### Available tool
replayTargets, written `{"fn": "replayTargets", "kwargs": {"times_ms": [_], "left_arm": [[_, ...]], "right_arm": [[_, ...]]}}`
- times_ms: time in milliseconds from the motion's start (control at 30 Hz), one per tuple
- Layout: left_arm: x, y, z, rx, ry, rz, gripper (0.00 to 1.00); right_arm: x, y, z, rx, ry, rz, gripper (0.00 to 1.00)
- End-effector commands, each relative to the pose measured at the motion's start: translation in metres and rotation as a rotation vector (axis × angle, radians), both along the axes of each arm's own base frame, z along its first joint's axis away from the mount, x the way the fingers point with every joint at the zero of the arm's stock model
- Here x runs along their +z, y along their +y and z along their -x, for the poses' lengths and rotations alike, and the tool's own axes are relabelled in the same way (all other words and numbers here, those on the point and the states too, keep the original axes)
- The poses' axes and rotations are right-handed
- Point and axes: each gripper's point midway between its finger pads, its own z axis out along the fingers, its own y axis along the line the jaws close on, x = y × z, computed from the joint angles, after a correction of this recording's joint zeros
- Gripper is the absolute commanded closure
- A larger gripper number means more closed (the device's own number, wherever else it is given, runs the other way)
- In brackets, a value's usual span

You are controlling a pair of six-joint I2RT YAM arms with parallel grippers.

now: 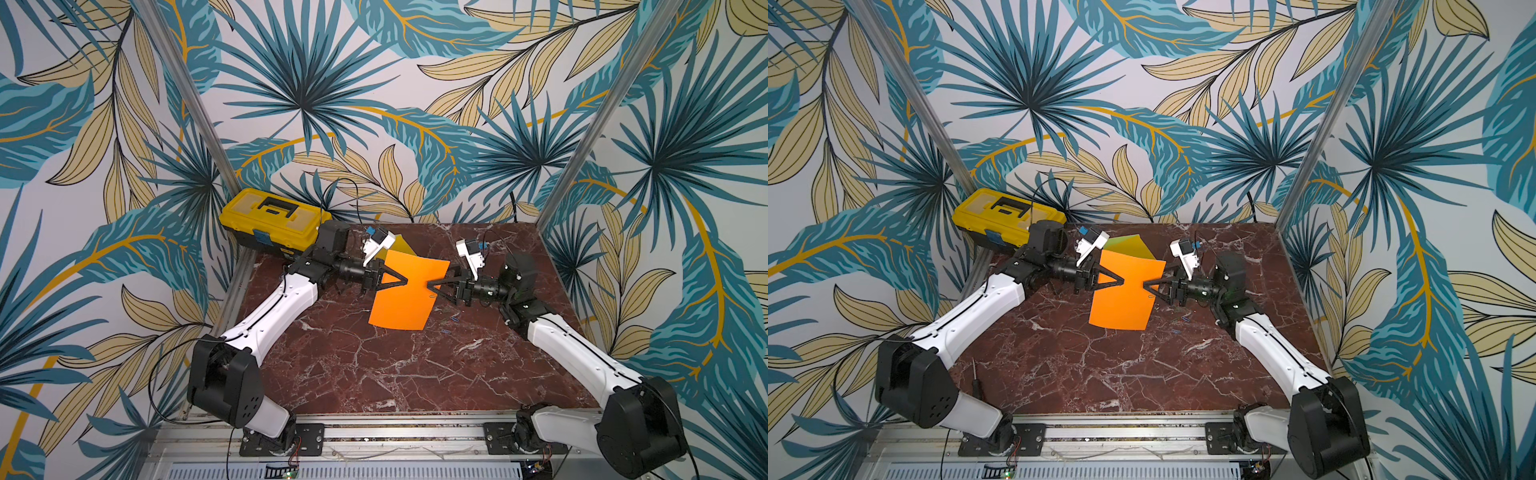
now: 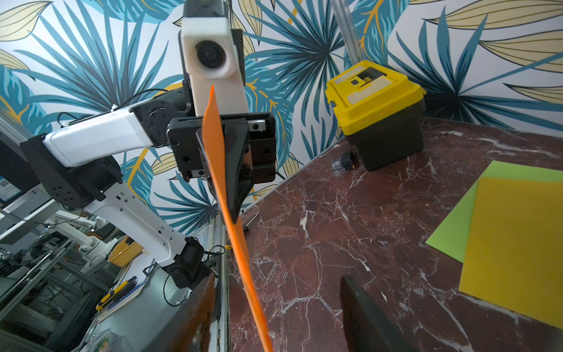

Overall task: Unclip the paperclips from the documents
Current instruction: Adjust the document.

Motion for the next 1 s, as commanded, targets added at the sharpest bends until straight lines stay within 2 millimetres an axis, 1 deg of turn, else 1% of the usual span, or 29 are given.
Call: {"fn": "replayTargets", "kwargs": {"times_ms": [0, 200, 233, 367, 433, 467, 600, 667, 800, 967], "left_arm": [[-0.001, -0.001, 0.000, 0.007, -0.031, -0.004, 1.00], [-0.007, 0.001, -0.005, 0.055, -0.051, -0.030, 1.00], [-0.008, 0.001, -0.005, 0.056, -0.052, -0.032, 1.00], [-0.008, 0.001, -0.007, 0.071, -0.058, -0.039, 1.00], [-0.009, 0.002, -0.009, 0.081, -0.058, -0.044, 1.00], [-0.009, 0.002, -0.008, 0.083, -0.059, -0.045, 0.98], [-0.009, 0.003, -0.008, 0.094, -0.062, -0.049, 0.82], [-0.008, 0.003, -0.008, 0.098, -0.066, -0.050, 0.78], [-0.008, 0.004, -0.008, 0.104, -0.065, -0.052, 0.75], [-0.009, 0.004, -0.008, 0.105, -0.061, -0.053, 0.74]], "right_arm": [[0.014, 0.004, 0.006, 0.038, -0.032, -0.024, 0.46], [0.014, 0.001, 0.009, 0.020, -0.027, -0.008, 0.71], [0.014, 0.001, 0.009, 0.016, -0.025, -0.004, 0.77], [0.013, 0.000, 0.008, 0.008, -0.015, 0.005, 0.92], [0.013, 0.001, 0.007, 0.004, -0.010, 0.006, 0.98], [0.014, 0.000, 0.006, -0.001, -0.009, 0.006, 0.99], [0.017, -0.002, 0.002, -0.035, -0.016, 0.006, 1.00], [0.021, -0.005, 0.000, -0.059, -0.024, 0.002, 1.00], [0.032, -0.009, -0.002, -0.084, -0.046, -0.018, 1.00], [0.038, -0.012, -0.002, -0.098, -0.057, -0.023, 1.00]]}}
